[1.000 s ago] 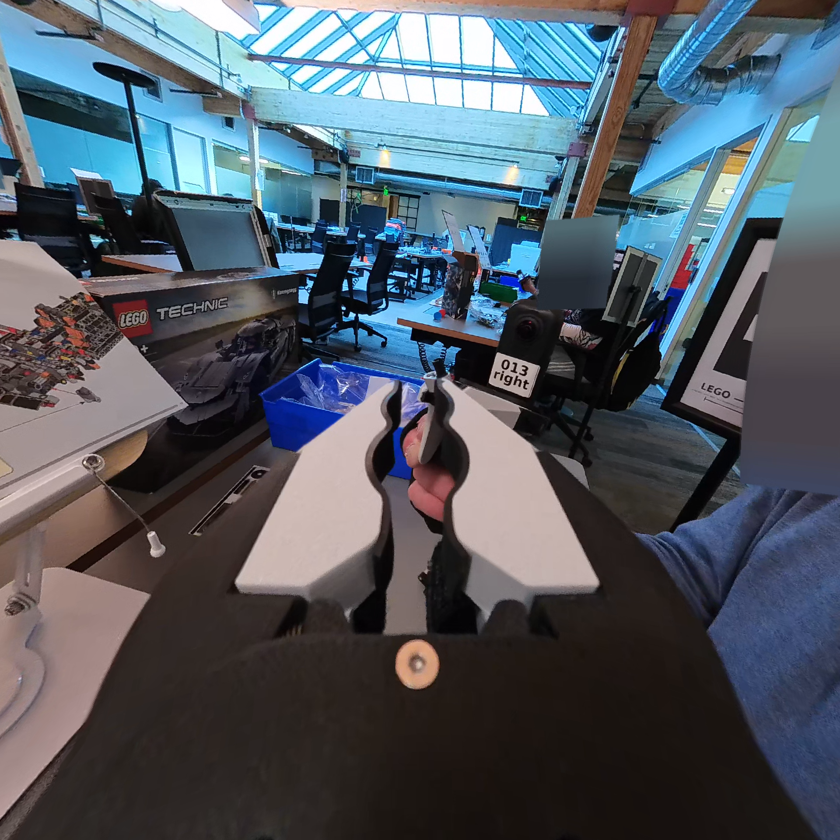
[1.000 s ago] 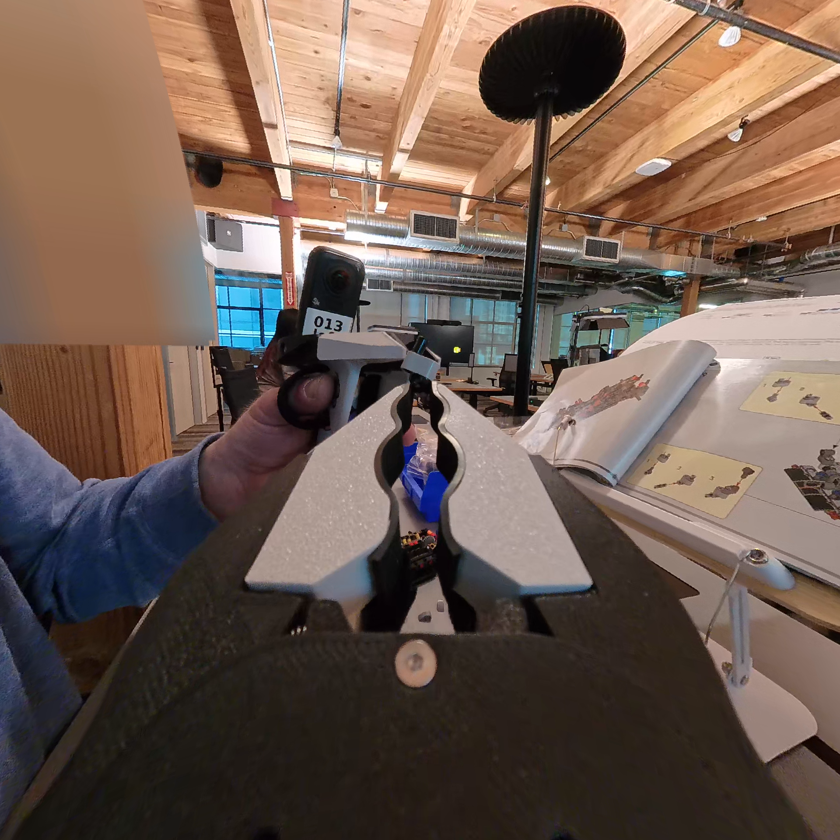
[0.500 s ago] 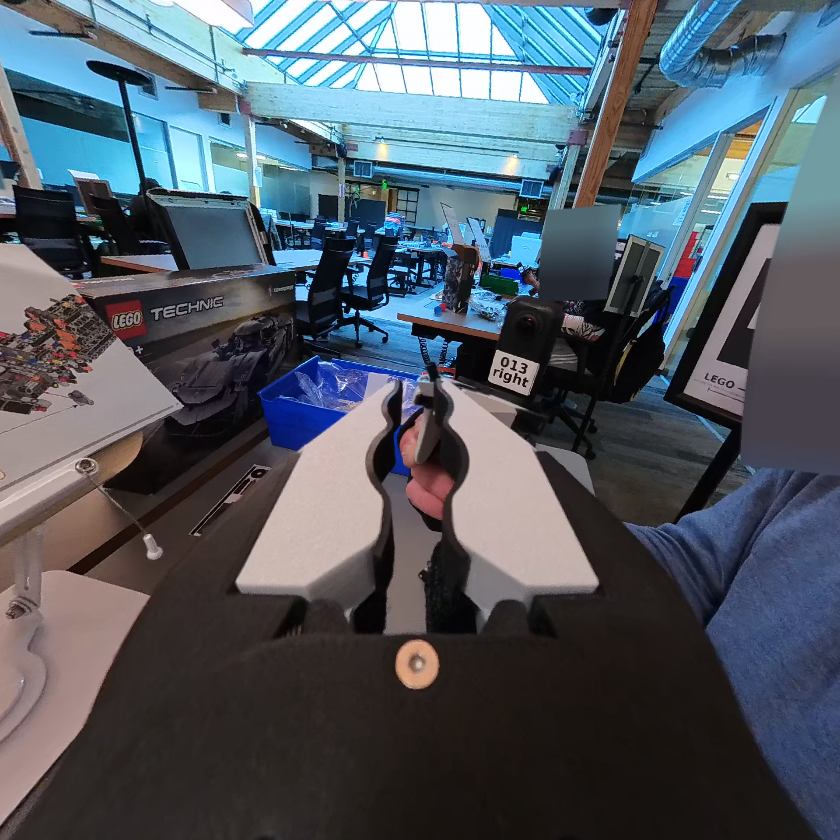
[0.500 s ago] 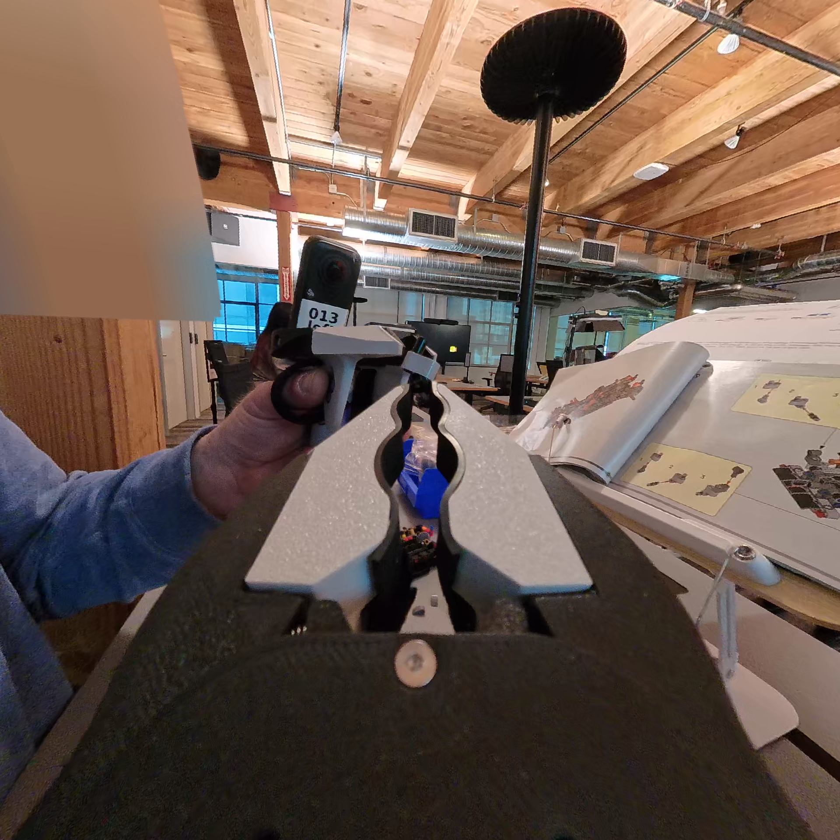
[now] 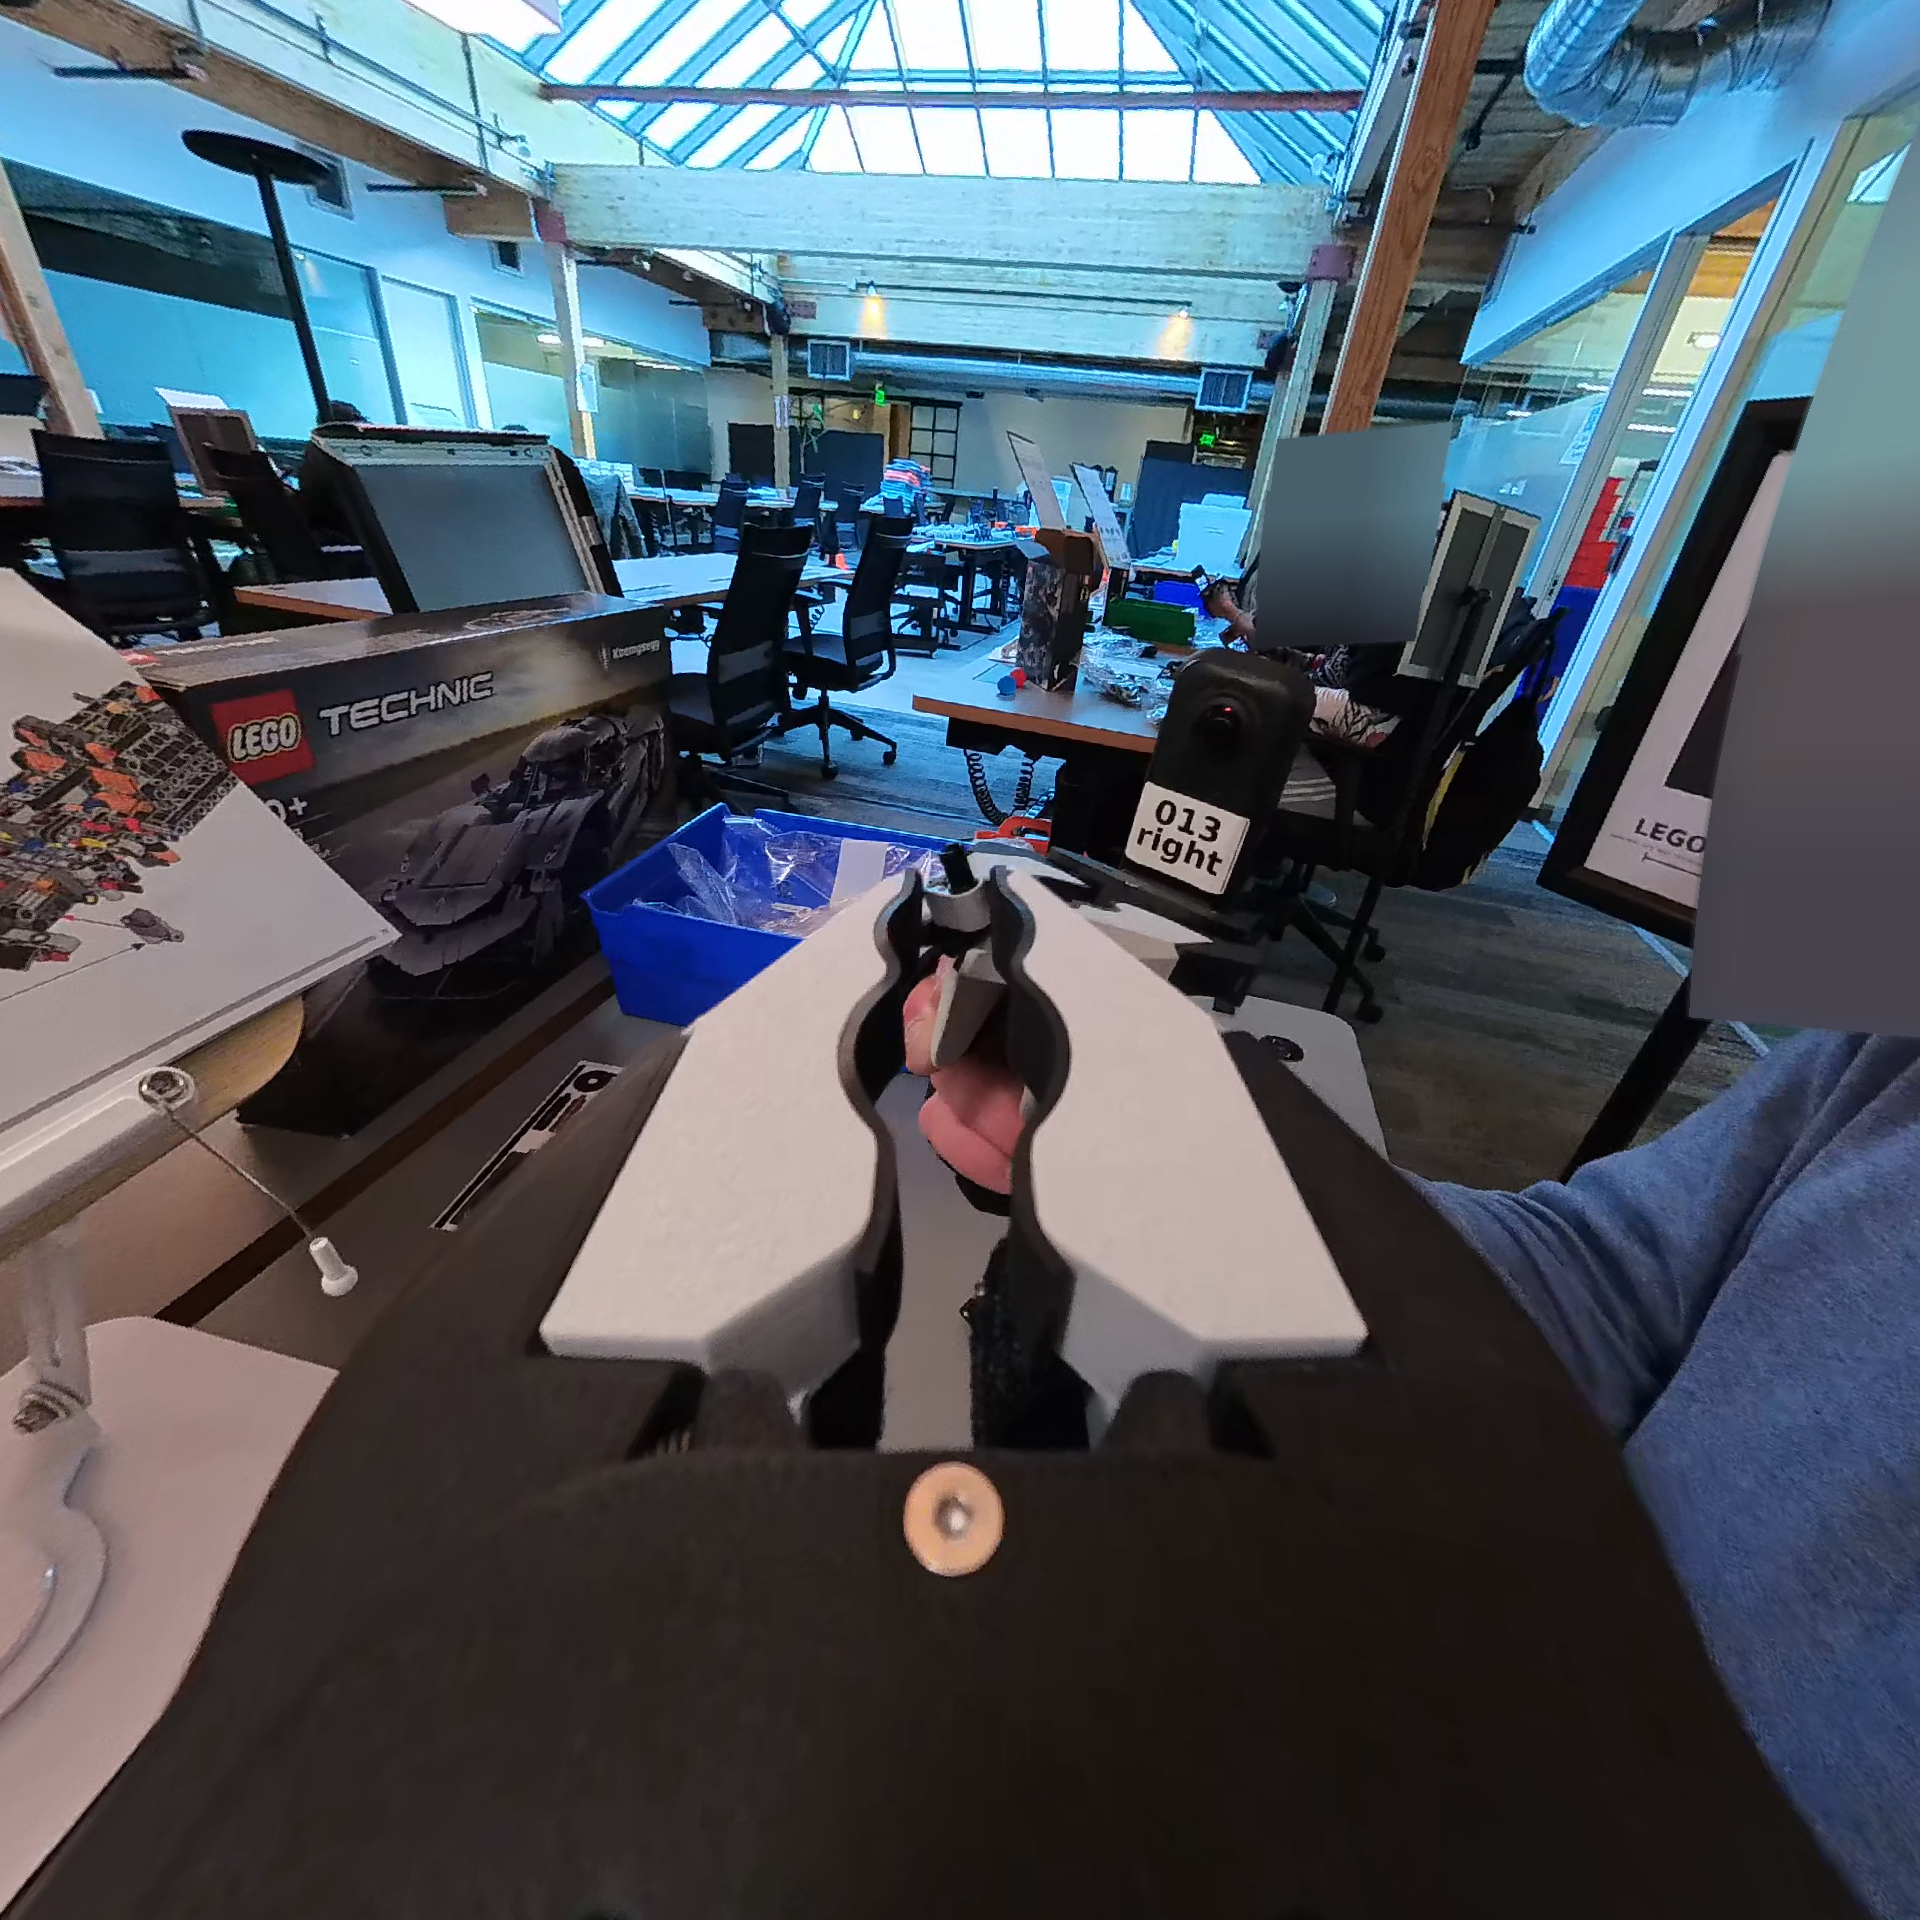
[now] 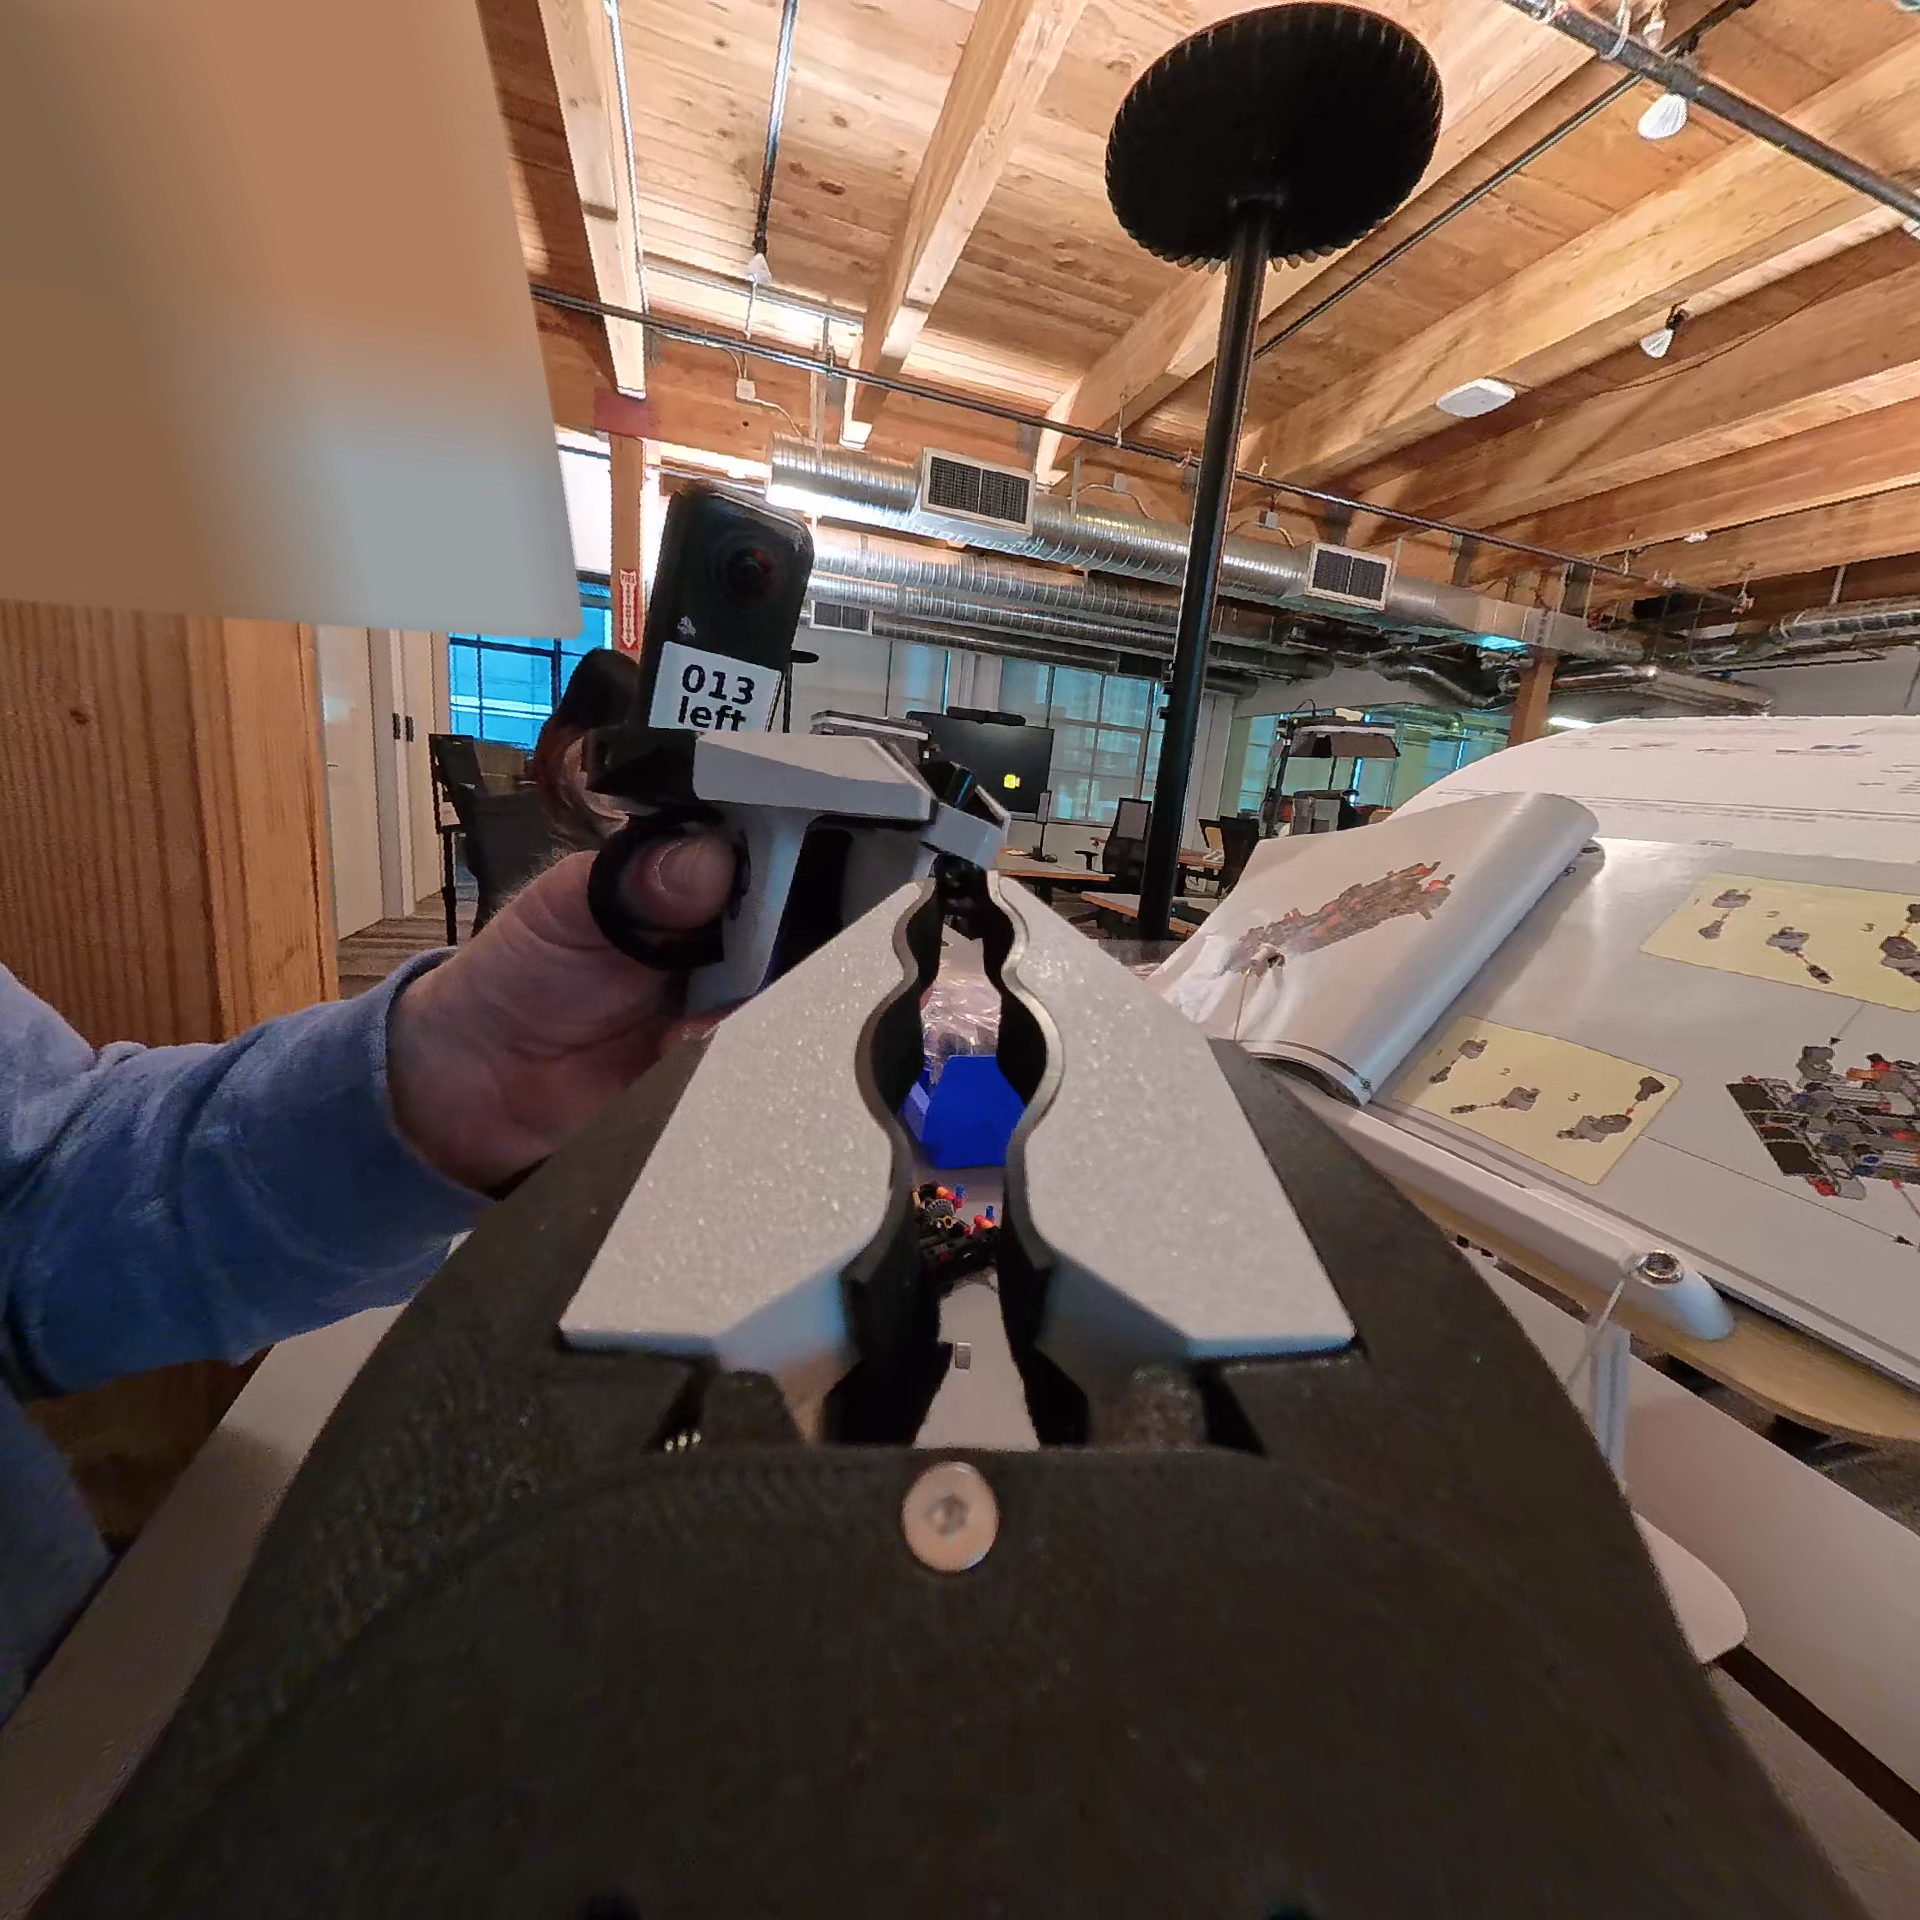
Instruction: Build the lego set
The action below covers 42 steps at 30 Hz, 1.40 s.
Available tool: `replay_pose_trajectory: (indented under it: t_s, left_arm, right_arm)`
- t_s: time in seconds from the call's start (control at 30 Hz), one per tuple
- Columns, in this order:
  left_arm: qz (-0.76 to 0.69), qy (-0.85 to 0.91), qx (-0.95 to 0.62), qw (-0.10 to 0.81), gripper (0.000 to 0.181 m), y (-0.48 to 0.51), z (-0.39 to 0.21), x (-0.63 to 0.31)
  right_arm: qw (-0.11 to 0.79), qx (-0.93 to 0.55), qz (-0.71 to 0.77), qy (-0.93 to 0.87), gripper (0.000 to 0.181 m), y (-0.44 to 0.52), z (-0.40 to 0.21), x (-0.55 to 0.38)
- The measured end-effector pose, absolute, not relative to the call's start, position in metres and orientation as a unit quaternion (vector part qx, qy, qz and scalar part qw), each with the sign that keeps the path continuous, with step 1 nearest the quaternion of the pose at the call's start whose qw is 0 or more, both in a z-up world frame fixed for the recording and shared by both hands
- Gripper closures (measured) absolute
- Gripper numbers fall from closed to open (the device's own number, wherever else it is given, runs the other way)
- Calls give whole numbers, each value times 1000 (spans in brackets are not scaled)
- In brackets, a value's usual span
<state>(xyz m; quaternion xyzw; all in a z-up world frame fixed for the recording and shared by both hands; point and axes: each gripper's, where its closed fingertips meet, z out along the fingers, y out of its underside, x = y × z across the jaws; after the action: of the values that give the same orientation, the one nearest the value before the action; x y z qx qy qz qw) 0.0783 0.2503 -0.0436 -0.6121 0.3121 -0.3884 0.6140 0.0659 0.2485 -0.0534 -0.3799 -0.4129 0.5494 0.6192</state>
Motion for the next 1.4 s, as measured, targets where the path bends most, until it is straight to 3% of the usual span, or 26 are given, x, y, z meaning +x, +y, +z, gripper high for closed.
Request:
replay_pose_trajectory:
  t_s: [1.4]
  left_arm:
    - [-316,297,-645,630,162,232,-46,43]
  right_arm:
    - [626,-372,545,-416,177,247,-50,80]
